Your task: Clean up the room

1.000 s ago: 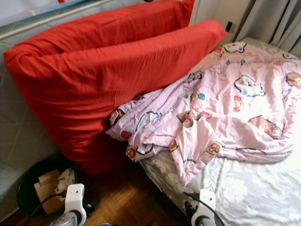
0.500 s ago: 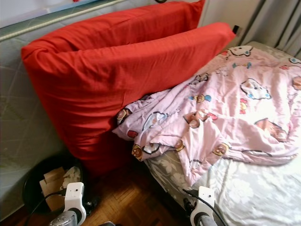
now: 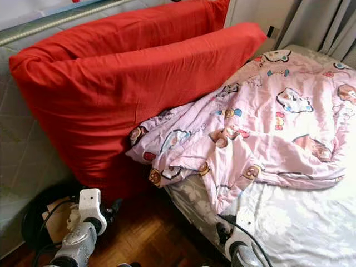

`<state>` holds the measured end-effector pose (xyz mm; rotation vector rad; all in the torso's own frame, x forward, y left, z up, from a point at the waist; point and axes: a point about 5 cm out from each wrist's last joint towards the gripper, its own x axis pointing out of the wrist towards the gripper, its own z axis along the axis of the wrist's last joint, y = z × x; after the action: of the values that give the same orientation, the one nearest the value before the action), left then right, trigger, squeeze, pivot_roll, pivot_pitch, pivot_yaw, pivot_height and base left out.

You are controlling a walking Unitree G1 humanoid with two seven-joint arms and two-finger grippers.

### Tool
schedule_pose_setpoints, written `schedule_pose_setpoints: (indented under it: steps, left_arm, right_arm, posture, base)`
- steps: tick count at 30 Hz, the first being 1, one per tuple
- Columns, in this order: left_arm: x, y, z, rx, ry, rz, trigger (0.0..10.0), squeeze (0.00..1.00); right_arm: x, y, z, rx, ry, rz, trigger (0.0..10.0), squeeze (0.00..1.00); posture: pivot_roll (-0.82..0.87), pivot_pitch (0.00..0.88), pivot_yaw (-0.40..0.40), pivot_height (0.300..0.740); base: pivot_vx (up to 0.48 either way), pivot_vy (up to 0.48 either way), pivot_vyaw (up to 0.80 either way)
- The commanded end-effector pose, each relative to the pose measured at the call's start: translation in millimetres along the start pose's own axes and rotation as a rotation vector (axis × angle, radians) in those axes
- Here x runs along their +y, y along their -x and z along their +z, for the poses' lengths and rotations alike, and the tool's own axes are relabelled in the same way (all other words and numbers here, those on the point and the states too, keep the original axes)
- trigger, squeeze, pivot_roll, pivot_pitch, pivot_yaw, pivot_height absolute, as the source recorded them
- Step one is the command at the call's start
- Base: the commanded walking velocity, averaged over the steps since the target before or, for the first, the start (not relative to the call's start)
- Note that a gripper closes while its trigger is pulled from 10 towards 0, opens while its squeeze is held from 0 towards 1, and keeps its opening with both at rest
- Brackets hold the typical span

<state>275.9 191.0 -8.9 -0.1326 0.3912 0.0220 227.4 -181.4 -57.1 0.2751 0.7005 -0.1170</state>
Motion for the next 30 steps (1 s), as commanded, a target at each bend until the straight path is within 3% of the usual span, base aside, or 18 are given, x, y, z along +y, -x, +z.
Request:
schedule_pose_setpoints:
  steps: [1, 4, 5, 9, 19, 30]
  left_arm:
    - [2.7, 3.6, -1, -0.036, 0.026, 0.013, 10.0, 0.0]
    - [3.3, 4.4, 2, -0.07, 0.033, 0.015, 10.0, 0.0]
    - [4.5, 6.6, 9, -0.145, 0.046, 0.02, 10.0, 0.0]
    - [4.6, 9.8, 13, -0.196, 0.05, 0.02, 10.0, 0.0]
    - [1.4, 12.5, 11, -0.205, 0.049, 0.009, 10.0, 0.0]
    - [-1.7, 11.0, 17, -0.232, 0.058, -0.01, 10.0, 0.0]
  right_arm:
    - [2.7, -0.3, 2, -0.023, -0.002, 0.016, 10.0, 0.0]
    - [4.8, -1.2, 7, -0.051, -0.001, 0.03, 10.0, 0.0]
    - [7.4, -2.3, 20, -0.133, -0.009, 0.057, 10.0, 0.0]
    - [9.0, -2.1, 34, -0.226, -0.019, 0.09, 10.0, 0.0]
    - [17.6, -1.0, 37, -0.267, 0.018, 0.137, 10.0, 0.0]
    - [26.3, -1.7, 43, -0.303, 0.011, 0.153, 10.0, 0.0]
  posture:
    - [0.03, 0.157, -0.016, 0.74]
    - [0.03, 0.152, -0.017, 0.74]
    - [0.03, 0.138, -0.015, 0.74]
    - [0.02, 0.125, -0.014, 0.74]
    - [0.01, 0.104, -0.016, 0.74]
    - [0.01, 0.134, -0.02, 0.74]
  base:
    - [0.0, 0.0, 0.0]
    - [0.0, 0.0, 0.0]
    - [0.0, 0.0, 0.0]
    - [0.0, 0.0, 0.0]
    - [0.0, 0.0, 0.0]
    - [0.282, 0.0, 0.0]
